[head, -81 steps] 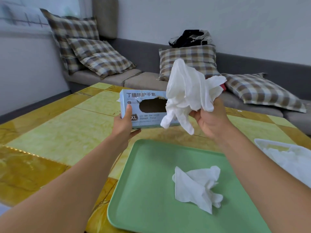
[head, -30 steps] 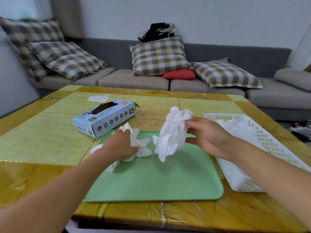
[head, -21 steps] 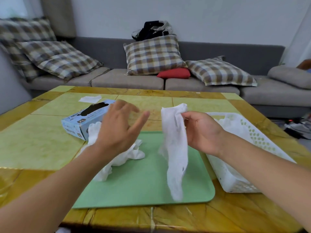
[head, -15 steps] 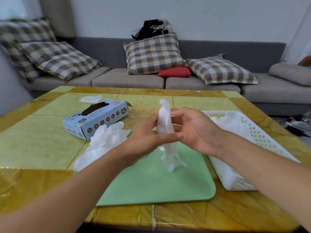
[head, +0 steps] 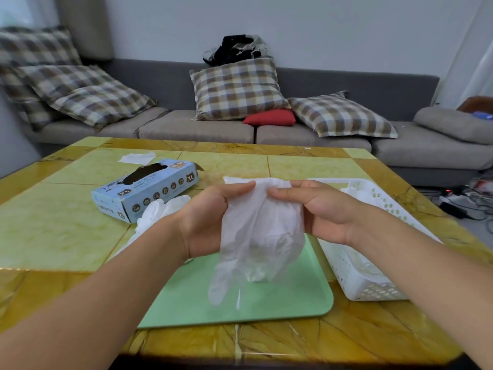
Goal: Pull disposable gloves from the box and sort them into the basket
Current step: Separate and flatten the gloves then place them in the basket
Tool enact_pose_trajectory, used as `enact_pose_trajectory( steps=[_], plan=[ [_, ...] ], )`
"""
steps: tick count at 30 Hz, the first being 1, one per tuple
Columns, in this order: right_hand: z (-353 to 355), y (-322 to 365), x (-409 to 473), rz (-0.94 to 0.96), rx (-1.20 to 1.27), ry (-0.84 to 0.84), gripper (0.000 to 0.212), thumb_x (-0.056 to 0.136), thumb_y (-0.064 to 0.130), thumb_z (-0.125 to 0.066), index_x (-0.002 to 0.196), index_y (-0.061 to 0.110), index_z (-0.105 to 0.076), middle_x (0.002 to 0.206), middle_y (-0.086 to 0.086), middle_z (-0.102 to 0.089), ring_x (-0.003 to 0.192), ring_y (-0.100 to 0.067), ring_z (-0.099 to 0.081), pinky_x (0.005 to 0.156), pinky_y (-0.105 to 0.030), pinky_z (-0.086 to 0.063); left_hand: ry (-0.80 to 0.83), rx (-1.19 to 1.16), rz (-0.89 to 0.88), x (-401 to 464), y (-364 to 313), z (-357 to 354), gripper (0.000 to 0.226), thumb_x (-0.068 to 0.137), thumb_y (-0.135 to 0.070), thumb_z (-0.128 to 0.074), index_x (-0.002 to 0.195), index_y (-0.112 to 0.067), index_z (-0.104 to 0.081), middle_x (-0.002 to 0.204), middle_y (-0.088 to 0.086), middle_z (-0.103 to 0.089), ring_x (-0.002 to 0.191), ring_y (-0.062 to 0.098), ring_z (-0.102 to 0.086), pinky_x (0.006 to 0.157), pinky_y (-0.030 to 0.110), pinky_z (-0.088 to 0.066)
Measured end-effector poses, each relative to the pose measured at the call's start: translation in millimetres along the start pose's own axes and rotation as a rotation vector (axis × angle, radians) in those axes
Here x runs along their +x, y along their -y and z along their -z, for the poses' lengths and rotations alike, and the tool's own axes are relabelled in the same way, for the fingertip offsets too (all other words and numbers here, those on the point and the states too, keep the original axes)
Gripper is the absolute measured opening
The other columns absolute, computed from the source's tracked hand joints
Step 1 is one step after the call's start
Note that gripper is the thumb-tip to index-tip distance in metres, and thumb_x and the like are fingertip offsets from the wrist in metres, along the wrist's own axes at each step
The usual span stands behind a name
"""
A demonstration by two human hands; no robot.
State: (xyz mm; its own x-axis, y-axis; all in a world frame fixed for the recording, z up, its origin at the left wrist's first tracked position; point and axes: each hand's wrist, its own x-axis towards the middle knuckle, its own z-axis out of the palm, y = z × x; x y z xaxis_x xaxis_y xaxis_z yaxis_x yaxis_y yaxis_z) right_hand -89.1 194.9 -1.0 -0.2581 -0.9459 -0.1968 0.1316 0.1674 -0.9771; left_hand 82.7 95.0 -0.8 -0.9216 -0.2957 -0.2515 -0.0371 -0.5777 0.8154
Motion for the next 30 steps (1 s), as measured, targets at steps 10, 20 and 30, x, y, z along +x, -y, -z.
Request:
enact_pose_trajectory(
  steps=[10,20,30],
  plan=[
    [13,-4,34,-0.219,0.081,-0.021,0.031,0.089,0.014,-0.071,0.119,0.005,-0.070,0.107,-0.012,-0.073,0.089,-0.023,-0.071,0.078,-0.034,-0.060,-0.365,0.637,-0.064,27,-13,34,0.029,0.109,-0.026,-0.043,0.113,-0.015,-0.069,0.097,0.007,-0.078,0.080,0.022,-0.074,0.065,0.033,-0.060],
    [18,29,50,0.491,-0.065,-0.233,0.021,0.086,-0.006,-0.071,0.101,0.007,-0.064,0.102,-0.014,-0.069,0.093,-0.021,-0.067,0.089,-0.037,-0.057,-0.410,0.594,-0.669,41,-51,25,0.025,0.106,-0.018,-0.048,0.114,-0.015,-0.072,0.114,0.011,-0.074,0.102,0.026,-0.071,0.090,0.038,-0.058],
    [32,-13,23,0.295,-0.603,-0.088,0.025,0.085,-0.011,-0.069,0.104,0.005,-0.075,0.093,-0.009,-0.074,0.081,-0.012,-0.069,0.074,-0.023,-0.058,-0.170,1.187,-0.302,21,3,56,0.040,0.097,0.005,-0.053,0.099,-0.027,-0.077,0.107,-0.005,-0.076,0.100,0.029,-0.069,0.098,0.041,-0.055]
  ],
)
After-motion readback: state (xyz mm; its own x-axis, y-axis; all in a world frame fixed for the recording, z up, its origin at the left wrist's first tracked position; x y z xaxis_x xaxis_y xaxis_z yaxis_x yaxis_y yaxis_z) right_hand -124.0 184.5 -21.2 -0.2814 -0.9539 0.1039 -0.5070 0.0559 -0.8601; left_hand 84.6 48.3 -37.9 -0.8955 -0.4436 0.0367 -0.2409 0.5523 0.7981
